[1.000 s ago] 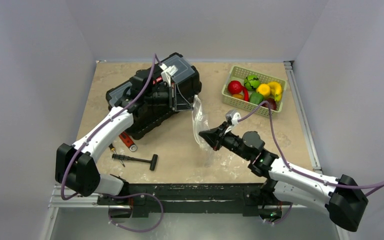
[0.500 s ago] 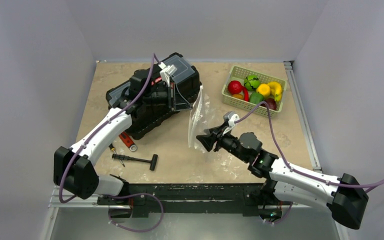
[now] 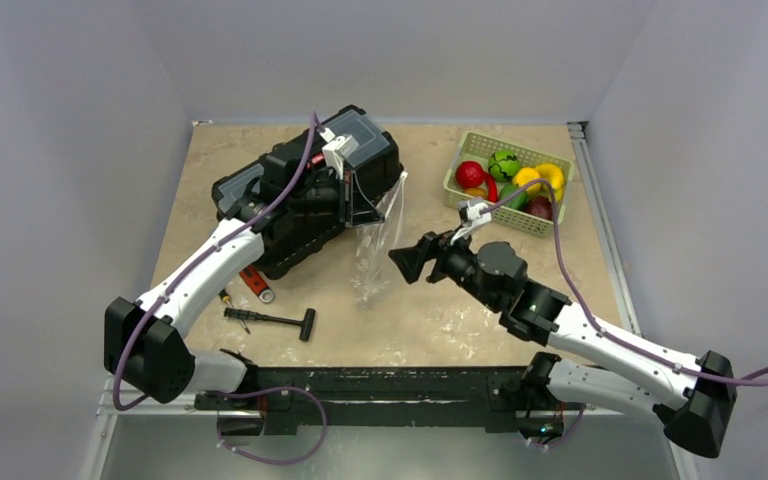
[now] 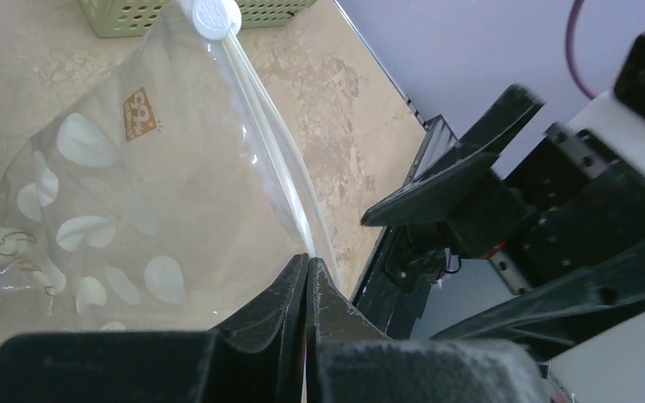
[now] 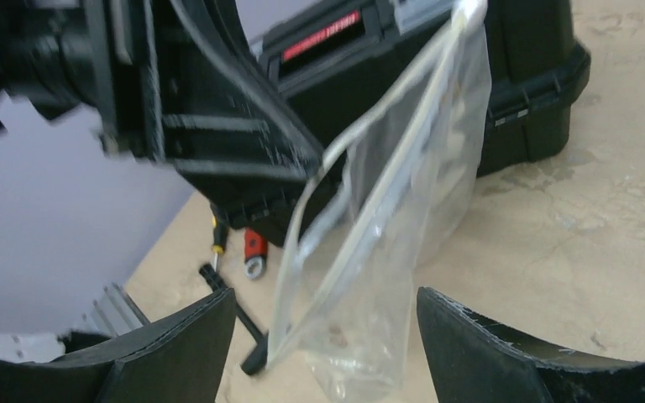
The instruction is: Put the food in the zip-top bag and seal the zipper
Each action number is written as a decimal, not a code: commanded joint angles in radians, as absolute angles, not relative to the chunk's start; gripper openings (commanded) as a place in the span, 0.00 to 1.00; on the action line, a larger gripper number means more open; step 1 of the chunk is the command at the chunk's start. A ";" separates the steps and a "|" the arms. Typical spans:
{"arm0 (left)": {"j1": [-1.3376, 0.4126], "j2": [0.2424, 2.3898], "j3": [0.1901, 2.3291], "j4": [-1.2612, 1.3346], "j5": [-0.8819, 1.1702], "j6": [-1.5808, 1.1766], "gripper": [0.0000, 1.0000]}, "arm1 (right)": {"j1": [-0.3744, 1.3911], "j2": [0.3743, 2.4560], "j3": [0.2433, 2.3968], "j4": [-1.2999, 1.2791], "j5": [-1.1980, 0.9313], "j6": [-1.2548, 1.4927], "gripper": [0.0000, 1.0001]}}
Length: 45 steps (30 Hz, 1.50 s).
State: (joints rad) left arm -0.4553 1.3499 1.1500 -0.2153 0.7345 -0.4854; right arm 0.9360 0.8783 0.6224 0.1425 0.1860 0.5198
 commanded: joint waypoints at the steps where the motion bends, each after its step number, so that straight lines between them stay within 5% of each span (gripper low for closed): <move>1: -0.470 1.322 1.190 -0.234 0.709 -0.437 0.00 | 0.937 0.928 0.813 -0.035 0.297 0.621 0.78; 21: -0.486 1.321 1.200 -0.250 0.719 -0.431 0.00 | 0.938 1.171 1.037 -0.209 0.441 0.632 0.46; 29: -0.488 1.316 1.206 -0.271 0.695 -0.426 0.00 | 0.937 1.182 1.003 -0.137 0.421 0.563 0.19; 31: -0.488 1.312 1.217 -0.304 0.650 -0.417 0.00 | 0.937 1.186 0.996 -0.104 0.388 0.540 0.01; 33: -0.494 1.314 1.241 -0.358 0.581 -0.398 0.00 | 0.938 1.185 0.989 -0.077 0.345 0.528 0.00; 39: -0.519 1.288 1.257 -0.428 0.443 -0.361 0.30 | 0.939 1.149 0.948 -0.007 0.291 0.555 0.00; 45: -0.562 1.268 1.259 -0.457 0.354 -0.314 0.49 | 0.940 1.154 0.937 -0.006 0.271 0.597 0.00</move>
